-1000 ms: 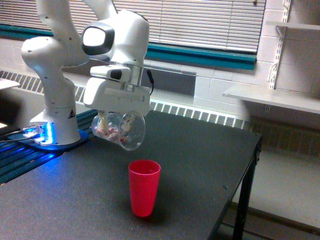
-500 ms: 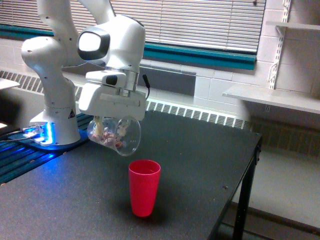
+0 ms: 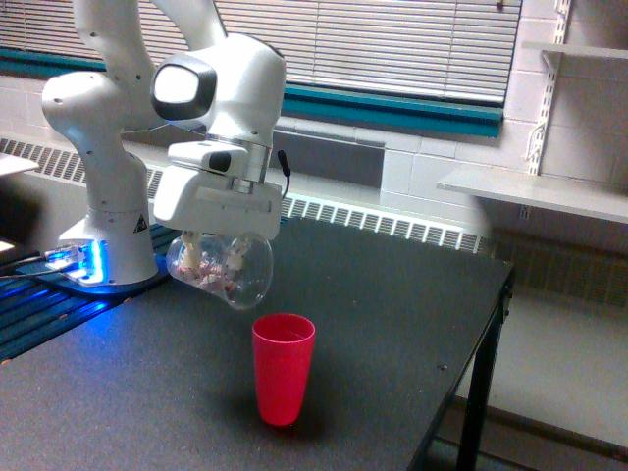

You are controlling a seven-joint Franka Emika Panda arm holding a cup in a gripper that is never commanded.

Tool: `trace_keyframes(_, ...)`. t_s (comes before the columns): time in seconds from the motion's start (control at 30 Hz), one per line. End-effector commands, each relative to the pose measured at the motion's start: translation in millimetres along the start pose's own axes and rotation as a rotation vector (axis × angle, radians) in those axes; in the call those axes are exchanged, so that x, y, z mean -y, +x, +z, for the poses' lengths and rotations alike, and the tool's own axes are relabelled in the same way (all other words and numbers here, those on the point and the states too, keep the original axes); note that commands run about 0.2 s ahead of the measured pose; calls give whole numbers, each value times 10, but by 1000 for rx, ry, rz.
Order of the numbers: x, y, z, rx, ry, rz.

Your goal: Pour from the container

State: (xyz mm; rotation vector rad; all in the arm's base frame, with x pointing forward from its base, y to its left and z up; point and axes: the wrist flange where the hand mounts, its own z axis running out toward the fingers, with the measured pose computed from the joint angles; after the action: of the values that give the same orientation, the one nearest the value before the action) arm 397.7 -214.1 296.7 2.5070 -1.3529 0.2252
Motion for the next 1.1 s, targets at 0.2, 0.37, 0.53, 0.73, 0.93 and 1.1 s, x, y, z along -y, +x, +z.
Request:
trace_keyframes(0.2,208,-52,-130,12,-48,-64)
trace_keyframes(0.37,20,94,-83,25,-73,-85)
trace_keyframes(0.53,-76,239,-45,16,-70,-88)
trace_keyframes(0.73,-2,252,-119,21,-109,-106)
trace_keyframes(0.93,67,251,-194,38,-160,-133)
trace_keyframes(1.1,28,318,-145,44,-182,-130)
